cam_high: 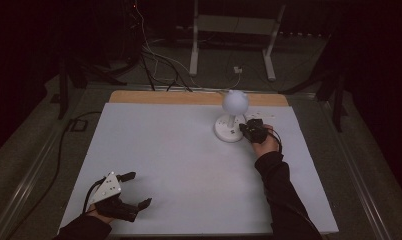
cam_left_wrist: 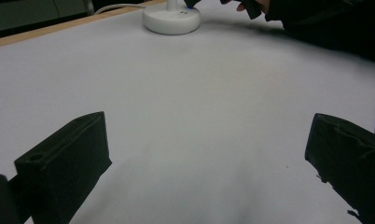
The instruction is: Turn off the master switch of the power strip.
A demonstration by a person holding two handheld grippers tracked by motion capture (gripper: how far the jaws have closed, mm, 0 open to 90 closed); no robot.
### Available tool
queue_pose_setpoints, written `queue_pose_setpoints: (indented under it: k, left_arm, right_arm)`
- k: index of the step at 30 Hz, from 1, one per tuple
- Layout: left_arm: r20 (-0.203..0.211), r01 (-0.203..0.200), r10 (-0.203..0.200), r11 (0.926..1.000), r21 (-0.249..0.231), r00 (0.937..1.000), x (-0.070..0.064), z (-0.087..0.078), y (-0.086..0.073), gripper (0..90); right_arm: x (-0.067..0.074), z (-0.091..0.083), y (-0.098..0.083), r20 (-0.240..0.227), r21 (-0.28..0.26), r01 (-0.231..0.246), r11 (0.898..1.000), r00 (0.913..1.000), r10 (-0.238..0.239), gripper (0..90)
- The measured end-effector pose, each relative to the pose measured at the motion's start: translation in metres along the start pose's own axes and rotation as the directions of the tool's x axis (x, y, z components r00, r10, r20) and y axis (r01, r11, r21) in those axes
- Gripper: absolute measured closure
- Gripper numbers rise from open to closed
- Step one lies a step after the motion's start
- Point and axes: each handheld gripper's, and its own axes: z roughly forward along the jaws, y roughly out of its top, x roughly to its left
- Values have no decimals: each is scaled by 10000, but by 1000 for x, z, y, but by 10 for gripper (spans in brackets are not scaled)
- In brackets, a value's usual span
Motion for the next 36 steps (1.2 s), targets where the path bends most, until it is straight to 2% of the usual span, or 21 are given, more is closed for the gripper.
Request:
queue_pose_setpoints:
  k: [9,15,22,30,31,32,33,34,36]
  left_arm:
    - [20,-8,8,10000,-10,10000,-1,0,0,4]
    - [71,-71,71,10000,36,9999,-1,1,0,4]
    - [44,-30,30,10000,25,10000,-1,0,0,4]
    - [25,20,-20,10000,-15,10000,0,0,0,4]
    - [11,8,-8,10000,-18,10000,0,0,0,4]
    - [11,8,-8,10000,-18,10000,0,0,0,4]
    - [11,17,-17,10000,-13,10000,1,0,0,4]
    - [5,20,-20,10000,-15,10000,1,0,0,4]
    - [-2,12,-12,10000,-15,10000,1,0,0,4]
  right_arm:
    - [1,0,-2,102,-129,243,9996,9997,-242,900]
    - [4,0,-1,323,-57,145,9999,9994,-143,900]
    - [10,1,-3,697,-51,612,9981,9957,-607,900]
    - [8,0,0,553,72,376,9993,9978,-380,900]
    - [7,-1,1,499,-105,353,9993,9981,-348,900]
    - [6,-1,3,192,37,156,9999,9997,-156,899]
    - [6,-1,3,192,37,156,9999,9997,-156,899]
    - [6,-1,7,411,296,226,9993,9989,-238,899]
    - [5,-3,8,272,207,5,9998,9996,-11,892]
